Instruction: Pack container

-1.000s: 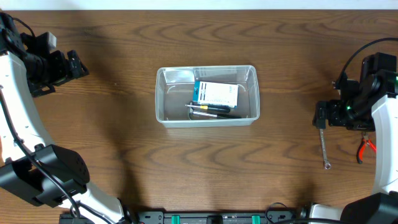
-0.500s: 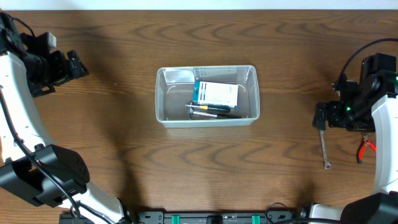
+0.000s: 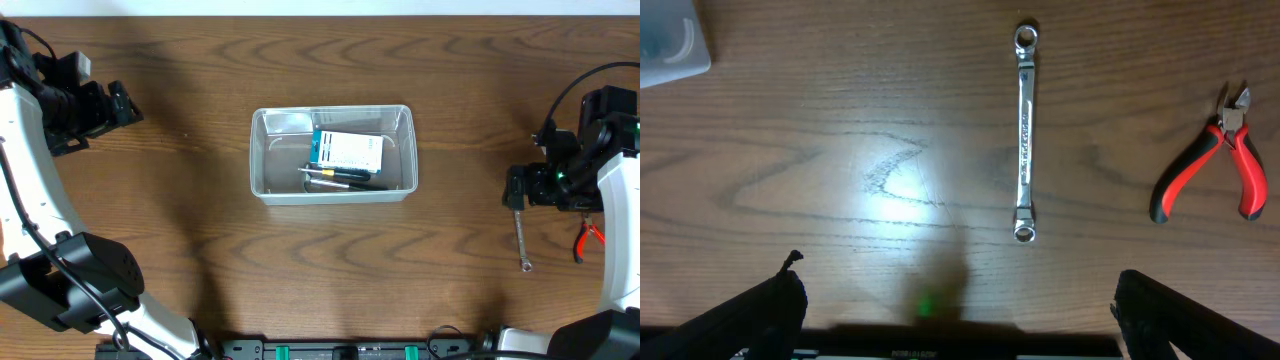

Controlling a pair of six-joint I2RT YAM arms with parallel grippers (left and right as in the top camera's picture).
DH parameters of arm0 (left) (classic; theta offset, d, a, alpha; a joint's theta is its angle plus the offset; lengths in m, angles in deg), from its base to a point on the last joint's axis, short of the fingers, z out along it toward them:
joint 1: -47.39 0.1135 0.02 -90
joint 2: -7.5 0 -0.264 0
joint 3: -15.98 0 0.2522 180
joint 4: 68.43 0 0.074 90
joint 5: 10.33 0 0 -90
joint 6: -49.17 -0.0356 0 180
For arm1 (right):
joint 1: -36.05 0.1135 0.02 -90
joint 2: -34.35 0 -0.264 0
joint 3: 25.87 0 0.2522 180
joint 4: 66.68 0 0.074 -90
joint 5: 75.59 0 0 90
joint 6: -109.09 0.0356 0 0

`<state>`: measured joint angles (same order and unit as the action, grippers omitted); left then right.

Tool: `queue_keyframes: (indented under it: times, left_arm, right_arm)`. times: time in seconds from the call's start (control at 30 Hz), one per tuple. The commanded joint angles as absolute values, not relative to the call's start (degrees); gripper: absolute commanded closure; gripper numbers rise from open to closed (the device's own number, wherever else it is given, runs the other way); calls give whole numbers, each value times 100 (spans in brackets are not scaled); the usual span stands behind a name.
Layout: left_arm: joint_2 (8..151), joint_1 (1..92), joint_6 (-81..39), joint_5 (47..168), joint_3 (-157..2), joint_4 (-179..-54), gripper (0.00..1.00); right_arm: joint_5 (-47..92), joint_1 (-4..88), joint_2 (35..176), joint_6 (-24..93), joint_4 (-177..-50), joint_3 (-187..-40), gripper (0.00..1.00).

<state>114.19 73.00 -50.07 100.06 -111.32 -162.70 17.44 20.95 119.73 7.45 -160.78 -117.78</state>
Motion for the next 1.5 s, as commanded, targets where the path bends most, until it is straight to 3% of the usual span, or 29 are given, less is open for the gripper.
queue_keyframes:
  times: [0.0, 1.47]
  left_arm:
    - [11476, 7298, -5039, 9958, -11125, -16268, 2]
    - [11476, 7295, -5039, 9958, -11125, -16268, 2]
  right_arm:
    - [1720, 2073, 11971, 658, -16076, -11783, 1]
    - [1558, 2073, 11971, 614, -15999, -11783, 1]
